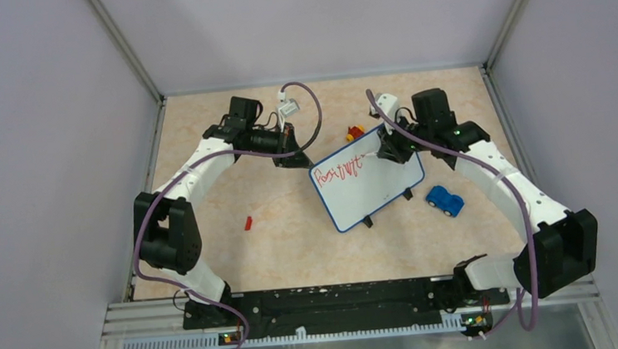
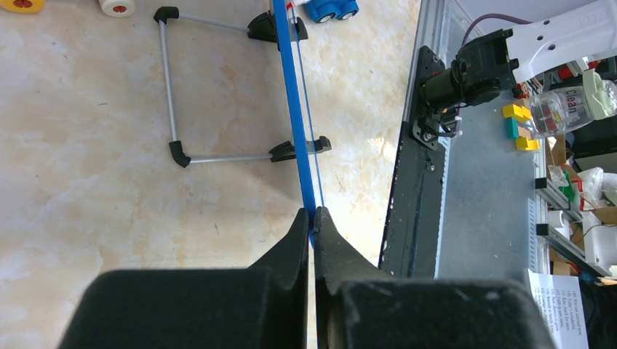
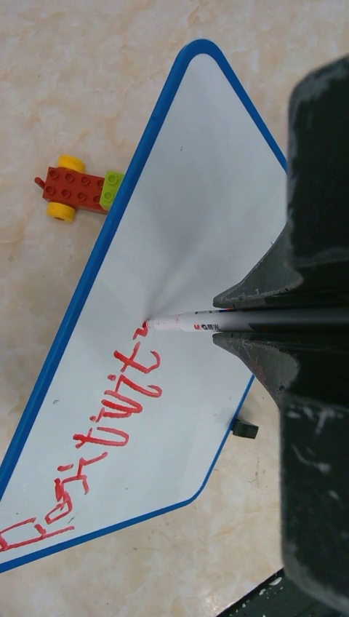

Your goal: Write a sentence on the whiteboard

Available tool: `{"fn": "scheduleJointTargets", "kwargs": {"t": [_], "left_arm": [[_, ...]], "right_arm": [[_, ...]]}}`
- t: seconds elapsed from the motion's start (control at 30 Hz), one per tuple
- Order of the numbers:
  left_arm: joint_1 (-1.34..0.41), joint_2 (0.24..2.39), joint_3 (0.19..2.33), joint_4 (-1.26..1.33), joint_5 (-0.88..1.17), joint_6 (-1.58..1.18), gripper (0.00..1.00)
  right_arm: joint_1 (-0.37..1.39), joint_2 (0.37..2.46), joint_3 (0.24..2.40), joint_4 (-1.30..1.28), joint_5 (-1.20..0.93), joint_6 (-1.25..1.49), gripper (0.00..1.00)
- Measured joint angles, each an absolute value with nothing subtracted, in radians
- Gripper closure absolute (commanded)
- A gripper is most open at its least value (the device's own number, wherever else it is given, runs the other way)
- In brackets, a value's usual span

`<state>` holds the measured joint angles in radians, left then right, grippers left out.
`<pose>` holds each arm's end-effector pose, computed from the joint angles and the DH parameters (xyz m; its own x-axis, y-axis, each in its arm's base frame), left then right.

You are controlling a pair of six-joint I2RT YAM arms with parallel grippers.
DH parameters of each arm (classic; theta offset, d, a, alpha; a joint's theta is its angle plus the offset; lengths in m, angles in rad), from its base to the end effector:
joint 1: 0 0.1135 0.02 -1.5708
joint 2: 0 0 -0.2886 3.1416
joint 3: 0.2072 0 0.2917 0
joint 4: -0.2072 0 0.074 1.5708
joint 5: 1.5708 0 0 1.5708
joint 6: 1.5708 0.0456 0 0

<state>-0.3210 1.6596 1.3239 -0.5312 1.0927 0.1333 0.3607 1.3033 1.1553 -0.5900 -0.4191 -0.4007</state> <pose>0.3633 -0.1635 0.2912 -0.6252 0.2723 -0.7314 0.7805 0.2210 -0.5848 0.2933 0.1305 0.3313 -0.3440 -0.5106 -0.7880 -0.8018 0.5965 -0.0365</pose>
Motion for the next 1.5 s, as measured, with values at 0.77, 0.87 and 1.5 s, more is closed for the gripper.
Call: {"fn": "scheduleJointTargets", "kwargs": {"t": [0.77,0.87,1.5], "left_arm": [[-0.322,1.66,1.324,-0.532,1.091,0.134,1.0],[-0.322,1.66,1.324,-0.532,1.089,0.134,1.0],[-0.324,1.662,1.335,-0.549,1.087,0.138,1.0]], "right_arm": [[0.348,1.306,1.151,-0.59,-0.409,-0.403,1.0],[0.348,1.304,1.125,-0.599,-0.42,-0.402,1.0],[0.413,1.299,1.128,-0.63,-0.492,-0.392,1.0]]}}
